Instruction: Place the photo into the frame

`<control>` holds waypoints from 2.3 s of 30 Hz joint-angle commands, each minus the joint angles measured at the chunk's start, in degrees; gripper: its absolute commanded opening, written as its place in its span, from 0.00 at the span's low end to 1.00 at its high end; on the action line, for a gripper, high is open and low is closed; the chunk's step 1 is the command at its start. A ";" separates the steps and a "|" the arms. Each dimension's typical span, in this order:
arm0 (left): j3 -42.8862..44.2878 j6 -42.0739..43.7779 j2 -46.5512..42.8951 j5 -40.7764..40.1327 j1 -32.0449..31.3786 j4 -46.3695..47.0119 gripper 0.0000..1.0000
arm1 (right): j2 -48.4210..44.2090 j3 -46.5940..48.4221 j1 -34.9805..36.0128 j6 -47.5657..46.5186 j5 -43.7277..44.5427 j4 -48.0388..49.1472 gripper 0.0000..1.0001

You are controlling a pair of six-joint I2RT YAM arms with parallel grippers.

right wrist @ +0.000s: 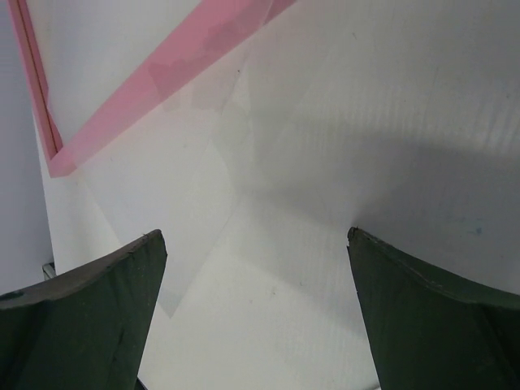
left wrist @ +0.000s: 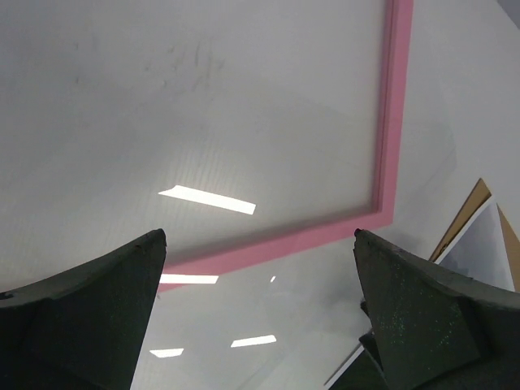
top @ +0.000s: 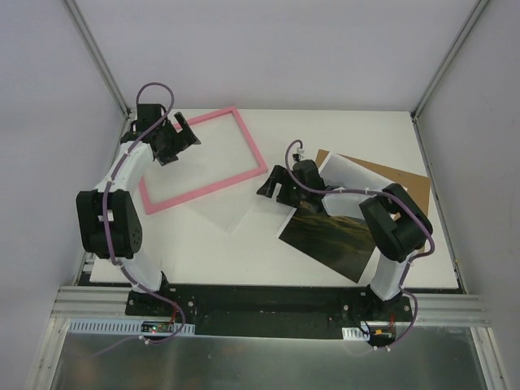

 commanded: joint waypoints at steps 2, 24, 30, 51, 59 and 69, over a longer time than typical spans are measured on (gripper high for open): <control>6.12 6.07 7.74 2.60 2.91 1.64 0.99 | 3.91 1.63 0.39 5.05 0.06 10.61 0.96; 6.13 7.39 21.29 9.72 5.55 5.86 0.99 | 16.05 1.90 2.51 18.50 1.29 33.98 0.91; 4.02 7.04 20.15 9.28 5.55 6.21 0.98 | 15.52 -1.79 2.51 22.54 2.34 43.83 0.78; -0.73 5.46 17.78 9.80 5.55 7.79 0.97 | 21.41 4.52 4.17 29.22 4.63 49.20 0.61; -1.17 5.02 16.81 10.42 5.46 8.06 0.97 | 22.90 6.02 4.79 29.84 6.91 48.94 0.52; -0.90 4.58 11.55 11.56 5.55 8.06 0.98 | 21.77 6.28 4.70 26.33 7.53 46.32 0.17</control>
